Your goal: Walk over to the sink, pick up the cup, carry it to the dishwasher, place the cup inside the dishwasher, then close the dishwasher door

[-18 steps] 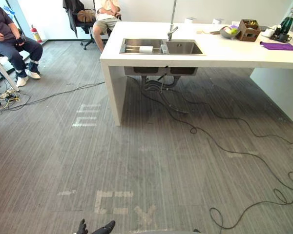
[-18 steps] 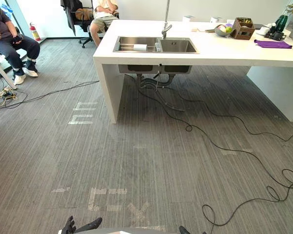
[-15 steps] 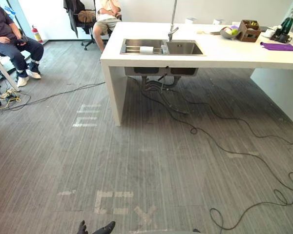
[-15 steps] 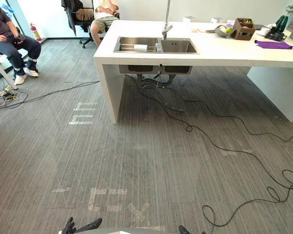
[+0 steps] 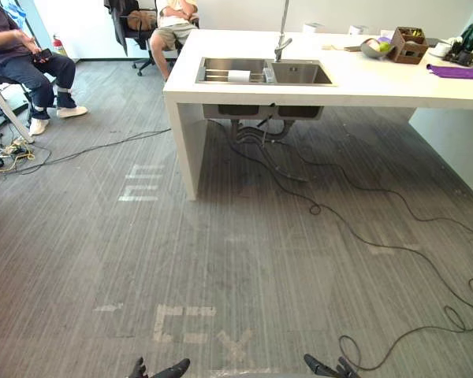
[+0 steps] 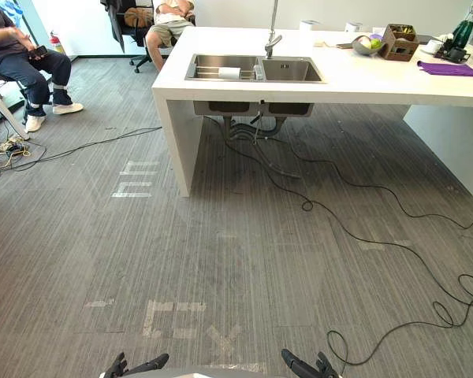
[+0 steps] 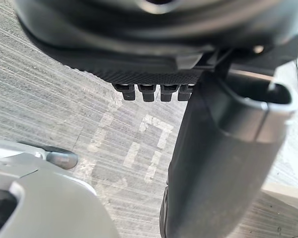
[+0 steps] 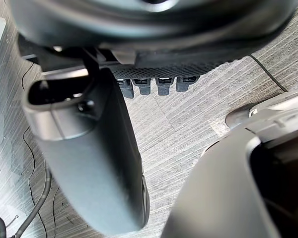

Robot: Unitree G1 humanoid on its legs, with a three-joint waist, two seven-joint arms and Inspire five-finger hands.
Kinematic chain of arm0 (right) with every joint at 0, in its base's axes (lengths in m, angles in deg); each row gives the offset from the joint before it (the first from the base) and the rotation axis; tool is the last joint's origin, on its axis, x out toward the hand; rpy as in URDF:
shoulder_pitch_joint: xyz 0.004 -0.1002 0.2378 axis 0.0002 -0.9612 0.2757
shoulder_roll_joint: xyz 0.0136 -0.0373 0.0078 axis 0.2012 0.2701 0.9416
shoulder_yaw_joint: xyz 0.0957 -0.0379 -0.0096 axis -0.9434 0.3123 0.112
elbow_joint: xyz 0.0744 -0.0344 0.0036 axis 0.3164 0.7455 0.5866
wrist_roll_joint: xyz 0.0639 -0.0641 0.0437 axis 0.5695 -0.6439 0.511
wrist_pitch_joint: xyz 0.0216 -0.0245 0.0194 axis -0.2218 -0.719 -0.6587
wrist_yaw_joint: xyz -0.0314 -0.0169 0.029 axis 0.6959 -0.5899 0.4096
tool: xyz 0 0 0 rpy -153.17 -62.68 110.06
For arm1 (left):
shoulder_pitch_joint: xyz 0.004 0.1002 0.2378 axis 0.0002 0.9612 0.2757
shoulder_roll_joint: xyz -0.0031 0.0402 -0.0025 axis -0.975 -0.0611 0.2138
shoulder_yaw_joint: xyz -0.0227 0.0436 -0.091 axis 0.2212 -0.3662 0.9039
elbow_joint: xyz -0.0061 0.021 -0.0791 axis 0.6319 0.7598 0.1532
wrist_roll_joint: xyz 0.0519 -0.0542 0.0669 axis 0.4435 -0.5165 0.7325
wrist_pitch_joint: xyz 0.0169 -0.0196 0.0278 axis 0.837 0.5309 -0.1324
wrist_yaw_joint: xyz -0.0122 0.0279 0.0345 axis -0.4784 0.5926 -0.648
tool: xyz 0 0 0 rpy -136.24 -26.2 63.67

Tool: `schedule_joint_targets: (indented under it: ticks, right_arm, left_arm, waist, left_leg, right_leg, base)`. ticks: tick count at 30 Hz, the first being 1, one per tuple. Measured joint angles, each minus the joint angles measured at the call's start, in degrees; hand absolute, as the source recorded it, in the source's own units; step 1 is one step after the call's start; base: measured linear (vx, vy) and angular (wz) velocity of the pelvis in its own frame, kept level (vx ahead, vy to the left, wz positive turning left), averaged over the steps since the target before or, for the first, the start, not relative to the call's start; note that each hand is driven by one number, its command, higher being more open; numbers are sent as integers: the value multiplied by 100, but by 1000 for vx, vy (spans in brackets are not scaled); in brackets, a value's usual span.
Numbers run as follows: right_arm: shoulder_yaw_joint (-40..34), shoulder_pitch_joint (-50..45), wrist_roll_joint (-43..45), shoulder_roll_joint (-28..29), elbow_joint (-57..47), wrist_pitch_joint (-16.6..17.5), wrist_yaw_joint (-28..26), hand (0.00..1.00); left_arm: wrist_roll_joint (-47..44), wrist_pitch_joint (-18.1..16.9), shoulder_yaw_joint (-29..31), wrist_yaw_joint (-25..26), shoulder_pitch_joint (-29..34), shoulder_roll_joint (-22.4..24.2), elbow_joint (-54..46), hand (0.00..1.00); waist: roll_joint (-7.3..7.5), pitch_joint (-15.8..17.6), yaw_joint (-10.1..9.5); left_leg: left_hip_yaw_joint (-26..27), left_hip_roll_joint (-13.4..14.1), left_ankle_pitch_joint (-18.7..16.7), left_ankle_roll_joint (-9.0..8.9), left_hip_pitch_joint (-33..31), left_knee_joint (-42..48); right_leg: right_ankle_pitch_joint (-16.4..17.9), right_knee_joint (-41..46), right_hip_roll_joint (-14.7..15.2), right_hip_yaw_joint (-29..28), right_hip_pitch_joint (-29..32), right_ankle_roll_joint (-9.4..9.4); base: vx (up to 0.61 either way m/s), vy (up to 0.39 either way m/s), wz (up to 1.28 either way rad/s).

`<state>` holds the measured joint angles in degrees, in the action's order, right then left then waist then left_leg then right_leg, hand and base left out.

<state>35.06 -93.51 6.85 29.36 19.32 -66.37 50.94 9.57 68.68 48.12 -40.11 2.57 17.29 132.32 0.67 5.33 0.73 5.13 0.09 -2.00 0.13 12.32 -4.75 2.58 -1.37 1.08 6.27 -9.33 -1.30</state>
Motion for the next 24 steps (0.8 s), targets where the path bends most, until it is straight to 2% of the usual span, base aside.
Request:
schedule_joint_targets:
  ticks: [6,14,19,22,23,24]
  right_arm:
    - [1,50,-149,-2,44,4,-47,100]
    - [240,67,-411,-70,44,194,-64,100]
    - [289,68,-451,-94,56,313,-171,100]
    - [297,108,-424,-89,56,347,-228,100]
    - [300,109,-399,-75,56,374,-260,100]
    - [337,119,-361,-64,52,421,-300,100]
  left_arm:
    - [-252,93,-67,-69,-36,-35,41,100]
    - [-603,108,-88,-69,-50,-28,46,100]
    - [-971,254,-124,-81,-73,-33,69,100]
    - [-1128,391,-174,-146,-111,-83,85,100]
    - [-1139,441,-176,-171,-134,-107,85,100]
    - [-1256,531,-178,-186,-162,-137,81,100]
  waist:
    - [24,15,-5]
    - [50,61,-43]
    - [54,76,-68]
    - [87,134,-46]
    - [126,161,-46]
    - [173,200,-65]
  left_leg:
    - [-18,-4,0,0,4,13]
    - [-78,-12,2,2,2,29]
    - [-156,-38,10,15,-14,23]
    - [-289,-134,-9,42,-42,89]
    - [-337,-202,-68,99,-68,169]
    - [-361,-306,-145,196,-108,296]
  right_leg:
    - [-1,3,4,14,-15,-2]
    - [0,0,12,65,-43,-4]
    - [20,20,41,145,-42,-28]
    - [457,794,217,271,242,-120]
    - [683,1237,338,323,410,-195]
    - [921,1864,519,335,649,-370]
  base:
    - [-33,-25,1]
    - [-2,-2,3]
    - [-19,-21,8]
    - [-27,0,24]
    - [-30,29,24]
    - [-58,66,9]
